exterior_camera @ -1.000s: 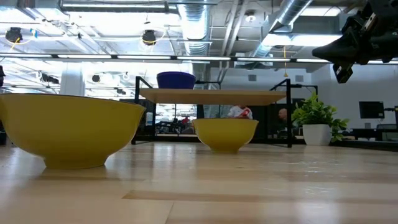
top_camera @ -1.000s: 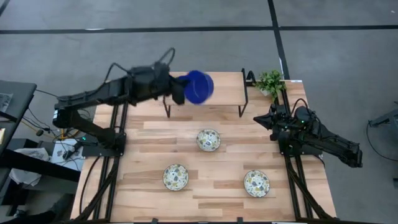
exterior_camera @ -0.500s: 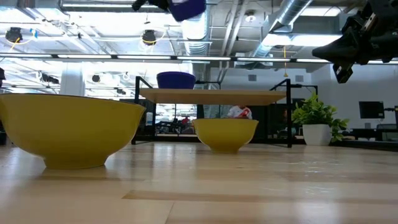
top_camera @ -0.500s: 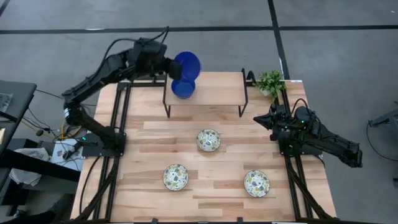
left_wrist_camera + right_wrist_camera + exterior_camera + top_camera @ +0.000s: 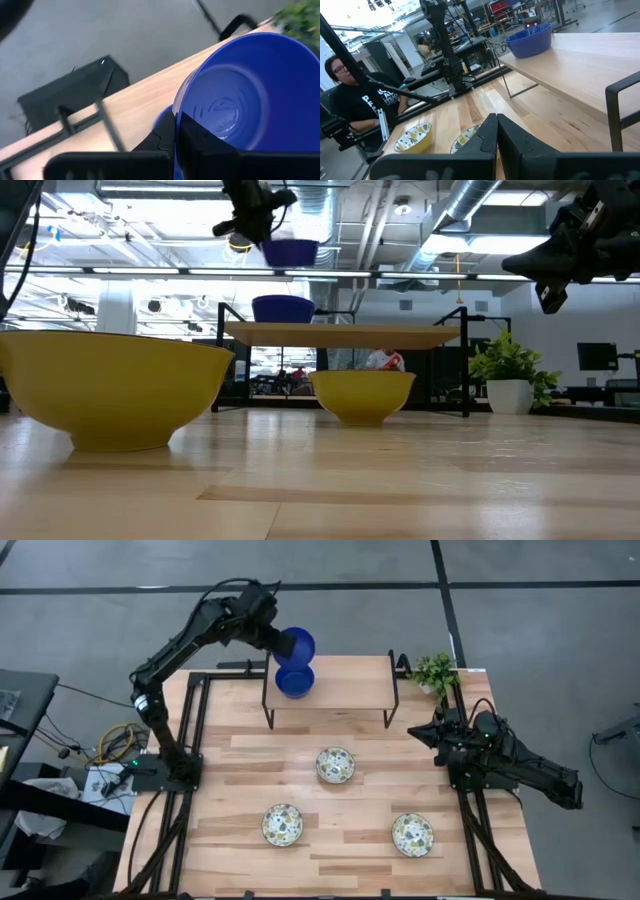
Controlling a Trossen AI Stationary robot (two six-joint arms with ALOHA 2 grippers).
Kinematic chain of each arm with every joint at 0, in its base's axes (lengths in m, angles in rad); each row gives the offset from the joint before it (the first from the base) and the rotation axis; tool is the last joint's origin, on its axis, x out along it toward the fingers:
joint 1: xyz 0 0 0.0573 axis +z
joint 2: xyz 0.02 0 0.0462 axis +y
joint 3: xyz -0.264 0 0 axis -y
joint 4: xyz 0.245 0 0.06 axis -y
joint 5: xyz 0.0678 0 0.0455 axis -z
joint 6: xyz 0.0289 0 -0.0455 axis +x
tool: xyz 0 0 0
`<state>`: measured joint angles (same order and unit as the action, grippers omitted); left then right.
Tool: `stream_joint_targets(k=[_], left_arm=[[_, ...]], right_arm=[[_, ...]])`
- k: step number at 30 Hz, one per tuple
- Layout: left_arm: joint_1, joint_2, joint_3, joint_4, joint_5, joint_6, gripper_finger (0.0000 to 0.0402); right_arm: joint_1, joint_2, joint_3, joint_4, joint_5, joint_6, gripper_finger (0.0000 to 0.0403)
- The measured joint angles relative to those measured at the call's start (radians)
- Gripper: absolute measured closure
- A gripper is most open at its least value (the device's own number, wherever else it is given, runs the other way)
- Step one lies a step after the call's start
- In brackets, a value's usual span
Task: Pick & Place Mini bowls
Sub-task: Stack the blue bowl on the blue bowls on the shelf
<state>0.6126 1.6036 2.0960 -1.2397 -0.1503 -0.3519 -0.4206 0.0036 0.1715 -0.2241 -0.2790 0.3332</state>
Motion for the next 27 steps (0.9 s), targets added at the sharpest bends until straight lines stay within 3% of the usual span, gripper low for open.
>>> stream_joint_targets(k=[14,27], left_arm=[[0.017,0.021,-0.104,-0.043,0.096,0.034,0.0398],[0.017,0.021,-0.198,-0.030,0.099,0.049,0.0398]], right_arm=[[0.000,0.000,0.000,0.000,0.000,0.000,0.0403],[0.000,0.000,0.000,0.000,0.001,0.000,0.0403]])
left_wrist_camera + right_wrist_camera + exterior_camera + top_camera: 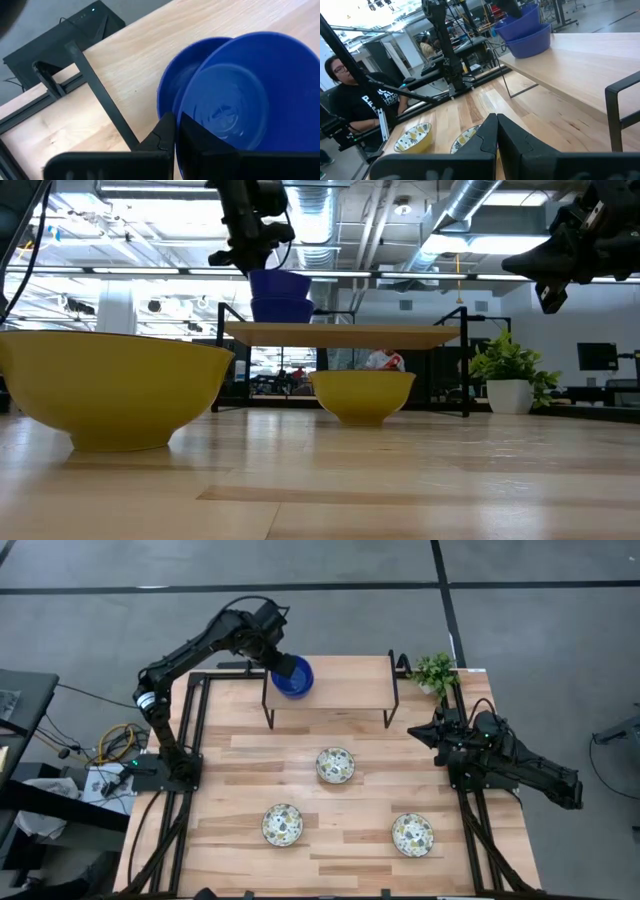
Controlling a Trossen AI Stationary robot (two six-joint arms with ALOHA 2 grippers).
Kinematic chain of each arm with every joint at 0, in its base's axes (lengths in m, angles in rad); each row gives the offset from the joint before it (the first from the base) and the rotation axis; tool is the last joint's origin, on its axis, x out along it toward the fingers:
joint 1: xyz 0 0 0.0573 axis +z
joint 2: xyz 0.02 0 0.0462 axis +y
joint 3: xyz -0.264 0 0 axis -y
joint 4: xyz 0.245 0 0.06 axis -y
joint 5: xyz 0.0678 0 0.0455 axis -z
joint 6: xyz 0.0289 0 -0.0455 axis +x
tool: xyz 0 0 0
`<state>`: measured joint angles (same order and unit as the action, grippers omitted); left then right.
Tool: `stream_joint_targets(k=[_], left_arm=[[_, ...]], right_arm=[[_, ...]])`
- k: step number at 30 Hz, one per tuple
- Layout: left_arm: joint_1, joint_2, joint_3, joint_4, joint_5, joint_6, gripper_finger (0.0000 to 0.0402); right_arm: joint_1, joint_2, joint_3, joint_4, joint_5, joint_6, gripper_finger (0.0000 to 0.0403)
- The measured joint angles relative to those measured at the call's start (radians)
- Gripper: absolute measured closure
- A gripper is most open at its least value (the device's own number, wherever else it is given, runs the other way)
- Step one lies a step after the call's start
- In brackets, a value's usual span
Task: Pick & Place Mini bowls
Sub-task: Stack the blue bowl on the blue bowls on the shelf
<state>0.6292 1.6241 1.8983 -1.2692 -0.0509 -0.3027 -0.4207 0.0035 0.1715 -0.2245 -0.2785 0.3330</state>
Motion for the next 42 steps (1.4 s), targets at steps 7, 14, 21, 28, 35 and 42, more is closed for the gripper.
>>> stream_joint_targets(k=[7,14,21,28,35,42], left_arm=[[0.000,0.000,-0.010,0.018,0.003,0.000,0.0397],[0.000,0.000,-0.010,0.021,0.003,0.000,0.0395],[-0.002,0.000,-0.010,0.021,0.004,0.000,0.0395],[-0.019,0.000,-0.010,0.021,0.004,0.009,0.0381],[-0.028,0.000,-0.010,0.021,-0.005,0.021,0.0360],[-0.028,0.000,-0.010,0.021,-0.008,0.037,0.0311]], right_arm=[[0.000,0.000,0.000,0.000,0.000,0.000,0.0403],[0.000,0.000,0.000,0.000,0.000,0.000,0.0403],[0.000,0.000,0.000,0.000,0.000,0.000,0.0403],[0.000,0.000,0.000,0.000,0.000,0.000,0.0403],[0.000,0.000,0.000,0.000,0.000,0.000,0.0403],[0.000,0.000,0.000,0.000,0.000,0.000,0.0403]])
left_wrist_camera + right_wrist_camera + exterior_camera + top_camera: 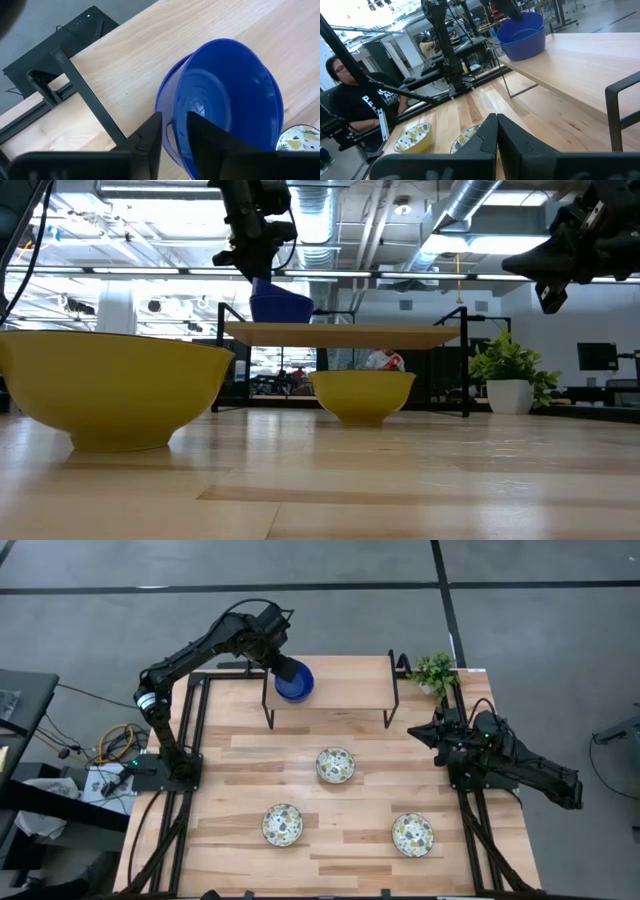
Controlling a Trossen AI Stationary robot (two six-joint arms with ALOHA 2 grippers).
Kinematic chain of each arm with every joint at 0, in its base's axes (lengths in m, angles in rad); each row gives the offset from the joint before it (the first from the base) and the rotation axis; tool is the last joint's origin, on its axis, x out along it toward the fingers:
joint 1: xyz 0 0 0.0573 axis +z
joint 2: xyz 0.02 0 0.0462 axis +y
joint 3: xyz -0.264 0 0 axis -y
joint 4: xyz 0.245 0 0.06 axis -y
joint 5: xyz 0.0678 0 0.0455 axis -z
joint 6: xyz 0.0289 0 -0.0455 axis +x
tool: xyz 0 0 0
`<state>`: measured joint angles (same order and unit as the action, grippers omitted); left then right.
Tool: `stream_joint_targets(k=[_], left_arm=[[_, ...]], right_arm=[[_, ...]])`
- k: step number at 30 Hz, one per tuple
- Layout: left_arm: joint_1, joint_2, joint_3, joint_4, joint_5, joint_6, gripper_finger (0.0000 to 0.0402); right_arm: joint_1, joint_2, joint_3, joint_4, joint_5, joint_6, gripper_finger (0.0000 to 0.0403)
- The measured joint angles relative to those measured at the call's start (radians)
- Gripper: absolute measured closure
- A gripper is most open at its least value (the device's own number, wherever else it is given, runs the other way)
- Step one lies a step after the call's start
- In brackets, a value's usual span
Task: Pick & Place Mini bowls
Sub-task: Stack the blue bowl on the blue bowls on the shelf
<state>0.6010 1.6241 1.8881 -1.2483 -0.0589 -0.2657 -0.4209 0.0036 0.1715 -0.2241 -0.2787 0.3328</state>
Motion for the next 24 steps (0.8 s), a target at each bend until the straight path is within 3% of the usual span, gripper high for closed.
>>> stream_joint_targets(k=[12,18,24], left_arm=[[0.000,-0.055,0.000,0.015,0.000,0.006,0.0209],[-0.007,-0.123,0.000,0.054,0.025,0.001,0.0200],[-0.028,-0.134,-0.061,0.111,0.146,0.046,0.0223]], right_arm=[[0.000,0.000,0.000,0.000,0.000,0.000,0.0403],[0.000,0.000,0.000,0.000,0.000,0.000,0.0403],[0.000,0.000,0.000,0.000,0.000,0.000,0.0403]])
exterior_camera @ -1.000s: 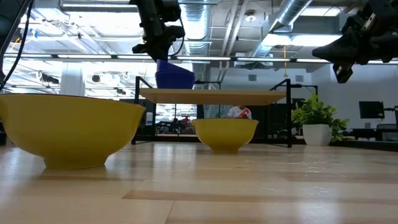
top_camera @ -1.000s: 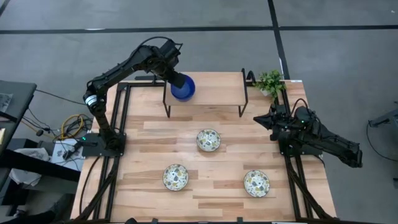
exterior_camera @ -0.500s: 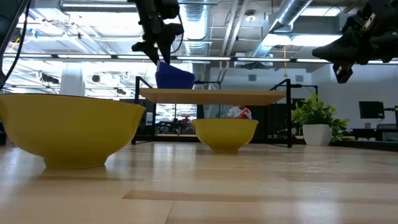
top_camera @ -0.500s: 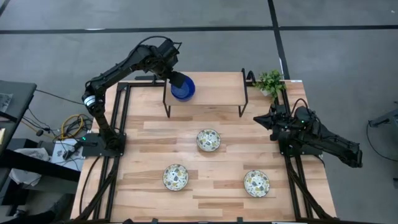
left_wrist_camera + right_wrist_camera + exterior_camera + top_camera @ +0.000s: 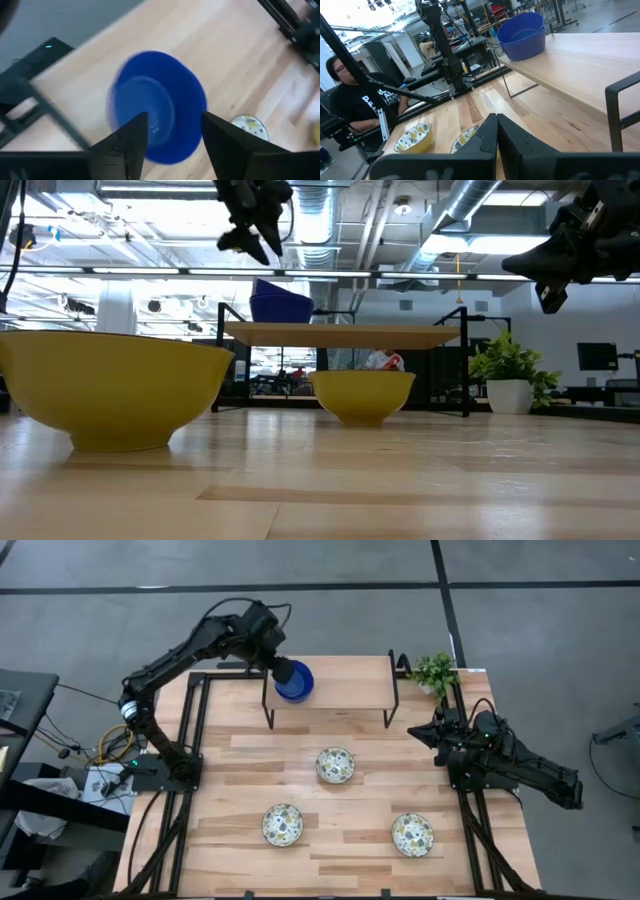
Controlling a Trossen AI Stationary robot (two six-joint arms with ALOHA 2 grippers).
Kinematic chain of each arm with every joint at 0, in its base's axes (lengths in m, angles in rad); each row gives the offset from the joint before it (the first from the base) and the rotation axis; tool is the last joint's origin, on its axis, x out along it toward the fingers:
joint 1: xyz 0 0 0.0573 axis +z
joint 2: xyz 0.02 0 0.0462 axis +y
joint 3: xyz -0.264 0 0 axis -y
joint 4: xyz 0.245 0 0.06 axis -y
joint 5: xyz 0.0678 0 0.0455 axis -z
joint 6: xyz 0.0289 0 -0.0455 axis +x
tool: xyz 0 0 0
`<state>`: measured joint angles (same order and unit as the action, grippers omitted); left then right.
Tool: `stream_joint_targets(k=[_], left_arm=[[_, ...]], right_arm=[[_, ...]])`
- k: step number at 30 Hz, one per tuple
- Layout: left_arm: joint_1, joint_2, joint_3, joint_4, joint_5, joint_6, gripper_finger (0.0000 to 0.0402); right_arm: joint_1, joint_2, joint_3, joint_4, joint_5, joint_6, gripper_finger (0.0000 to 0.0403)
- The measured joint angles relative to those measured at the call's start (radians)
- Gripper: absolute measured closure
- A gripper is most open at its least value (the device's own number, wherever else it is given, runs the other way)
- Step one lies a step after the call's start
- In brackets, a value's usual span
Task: Pick & Place Mini bowls
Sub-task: Stack the blue bowl on the blue bowls on the shelf, then put the bottom left yellow patterned bowl on the shelf
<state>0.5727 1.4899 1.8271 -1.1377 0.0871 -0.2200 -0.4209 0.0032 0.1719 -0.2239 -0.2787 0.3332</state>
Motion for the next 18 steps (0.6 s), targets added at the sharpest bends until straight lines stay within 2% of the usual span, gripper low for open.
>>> stream_joint_targets(k=[8,12,18], left_arm=[[0.029,0.001,-0.149,0.058,0.009,0.013,0.0271],[0.047,0.001,-0.174,0.067,0.014,0.014,0.0289],[0.040,-0.043,-0.173,0.189,0.099,0.006,0.0298]], right_arm=[[0.000,0.000,0.000,0.000,0.000,0.000,0.0403],[0.000,0.000,0.000,0.000,0.000,0.000,0.0403],[0.000,0.000,0.000,0.000,-0.001,0.000,0.0403]])
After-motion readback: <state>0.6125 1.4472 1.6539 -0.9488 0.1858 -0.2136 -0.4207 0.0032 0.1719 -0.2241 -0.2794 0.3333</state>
